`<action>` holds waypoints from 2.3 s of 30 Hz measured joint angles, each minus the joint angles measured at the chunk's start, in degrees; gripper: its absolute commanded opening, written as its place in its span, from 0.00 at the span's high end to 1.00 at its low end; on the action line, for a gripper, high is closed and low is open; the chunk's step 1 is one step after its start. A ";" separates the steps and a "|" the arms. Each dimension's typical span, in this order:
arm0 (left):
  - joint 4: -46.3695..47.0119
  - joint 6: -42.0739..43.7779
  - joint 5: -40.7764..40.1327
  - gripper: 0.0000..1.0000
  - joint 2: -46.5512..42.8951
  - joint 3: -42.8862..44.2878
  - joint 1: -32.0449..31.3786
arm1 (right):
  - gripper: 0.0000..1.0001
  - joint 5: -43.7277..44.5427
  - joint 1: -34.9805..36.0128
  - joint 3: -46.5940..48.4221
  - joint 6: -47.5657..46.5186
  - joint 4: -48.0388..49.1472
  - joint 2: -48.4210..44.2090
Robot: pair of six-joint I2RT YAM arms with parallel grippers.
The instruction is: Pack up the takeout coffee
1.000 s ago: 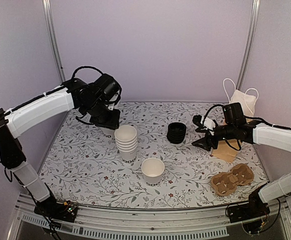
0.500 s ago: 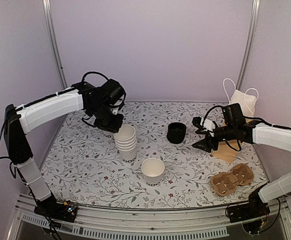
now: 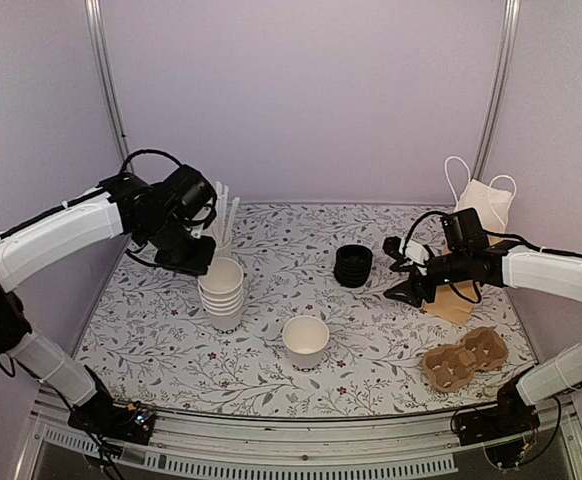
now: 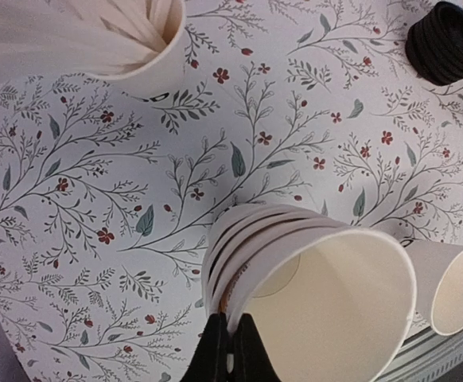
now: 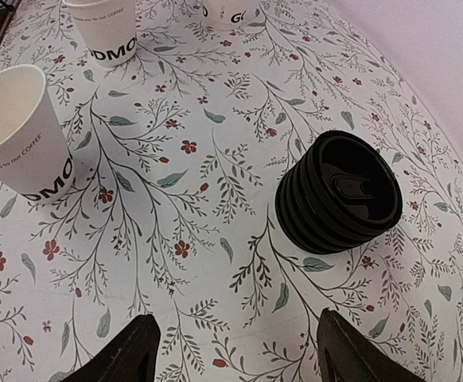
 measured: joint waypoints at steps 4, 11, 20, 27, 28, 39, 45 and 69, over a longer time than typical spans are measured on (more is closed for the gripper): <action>-0.61 -1.20 -0.48 1.00 -6.95 -5.60 3.61 | 0.29 -0.15 0.00 0.24 -0.09 -0.50 0.46; 0.09 -0.13 0.50 1.00 -16.46 -12.59 16.79 | 0.29 -0.46 0.00 0.72 -0.26 -0.94 0.61; 3.54 5.42 3.34 1.00 -17.75 -14.49 31.52 | 0.29 -0.74 0.00 0.74 -0.46 -1.25 0.61; 8.83 8.79 5.29 1.00 -14.93 -14.45 38.80 | 0.29 -1.22 0.00 0.74 -0.68 -1.68 0.61; 9.66 9.11 5.60 1.00 -14.19 -14.32 39.43 | 0.29 -1.25 0.00 0.74 -0.70 -1.73 0.61; 16.50 11.56 7.67 1.00 -3.26 -6.27 45.00 | 0.29 -1.27 0.00 1.55 -1.09 -2.54 1.75; 17.88 11.98 9.33 0.99 1.95 -1.29 45.22 | 0.29 -1.25 0.00 1.60 -1.14 -2.67 2.49; 19.12 12.04 9.42 0.67 -8.59 2.14 39.15 | 0.31 -1.22 0.00 2.16 -0.85 -3.45 3.10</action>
